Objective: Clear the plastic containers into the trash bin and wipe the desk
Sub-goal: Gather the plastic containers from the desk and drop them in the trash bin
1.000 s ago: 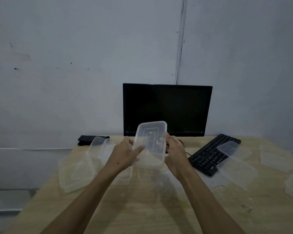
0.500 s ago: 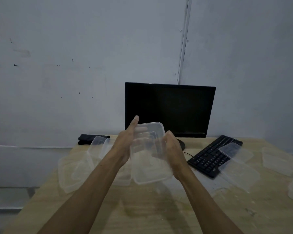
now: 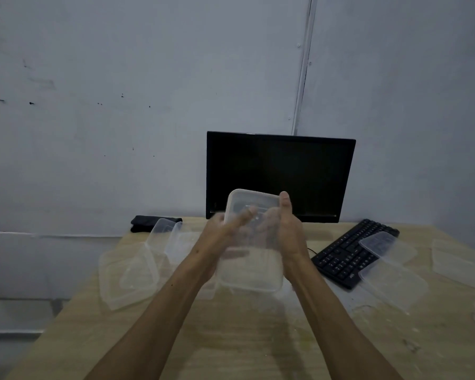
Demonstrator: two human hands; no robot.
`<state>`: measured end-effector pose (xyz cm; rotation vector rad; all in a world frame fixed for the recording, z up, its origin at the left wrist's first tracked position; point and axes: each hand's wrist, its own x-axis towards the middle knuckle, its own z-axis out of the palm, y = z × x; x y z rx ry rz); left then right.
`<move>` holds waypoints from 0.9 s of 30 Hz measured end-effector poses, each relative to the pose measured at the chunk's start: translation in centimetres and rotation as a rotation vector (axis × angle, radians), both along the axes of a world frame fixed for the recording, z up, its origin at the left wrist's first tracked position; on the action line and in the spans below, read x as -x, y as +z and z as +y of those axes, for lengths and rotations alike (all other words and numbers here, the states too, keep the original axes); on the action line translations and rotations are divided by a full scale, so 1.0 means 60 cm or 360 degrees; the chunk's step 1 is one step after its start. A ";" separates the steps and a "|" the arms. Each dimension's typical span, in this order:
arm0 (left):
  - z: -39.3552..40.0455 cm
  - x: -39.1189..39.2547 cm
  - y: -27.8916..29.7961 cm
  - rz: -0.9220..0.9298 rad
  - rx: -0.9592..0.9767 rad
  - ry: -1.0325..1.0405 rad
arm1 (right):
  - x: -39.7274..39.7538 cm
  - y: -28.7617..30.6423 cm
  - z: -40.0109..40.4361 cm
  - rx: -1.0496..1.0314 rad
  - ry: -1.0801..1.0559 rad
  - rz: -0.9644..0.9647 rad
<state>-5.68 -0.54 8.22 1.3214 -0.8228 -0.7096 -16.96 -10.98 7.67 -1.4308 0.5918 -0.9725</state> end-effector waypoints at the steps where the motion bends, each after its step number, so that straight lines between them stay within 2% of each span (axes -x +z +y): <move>1: 0.007 0.009 -0.008 -0.0058 -0.0090 -0.0040 | 0.000 0.002 -0.004 -0.0035 -0.0057 0.0008; 4: 0.020 0.029 -0.023 -0.0079 -0.0152 -0.0032 | 0.005 0.008 -0.002 -0.0156 -0.0123 0.0095; 6: 0.018 0.024 -0.024 0.0002 -0.0112 0.0094 | 0.011 0.008 0.005 -0.0193 0.0022 0.0143; 9: 0.004 0.001 -0.017 0.0244 -0.0033 0.0322 | 0.022 -0.002 0.016 -0.0204 0.0294 0.0426; 12: -0.010 -0.012 -0.014 0.0326 0.0047 0.0490 | 0.026 -0.017 0.023 -0.0200 0.0424 0.0593; 14: -0.010 -0.016 -0.014 0.0383 0.0102 0.0382 | 0.029 -0.019 0.025 -0.0237 0.0384 0.0460; 17: 0.007 -0.010 -0.022 0.0328 0.0065 -0.0184 | 0.031 -0.016 0.016 -0.0264 0.0238 0.0277; 19: 0.017 -0.001 -0.028 0.0224 0.0068 -0.0377 | 0.032 -0.015 0.010 -0.0256 0.0158 0.0272; 27: 0.035 0.012 -0.045 0.0188 0.0054 -0.0148 | 0.018 -0.034 0.025 -0.0332 0.0127 0.0300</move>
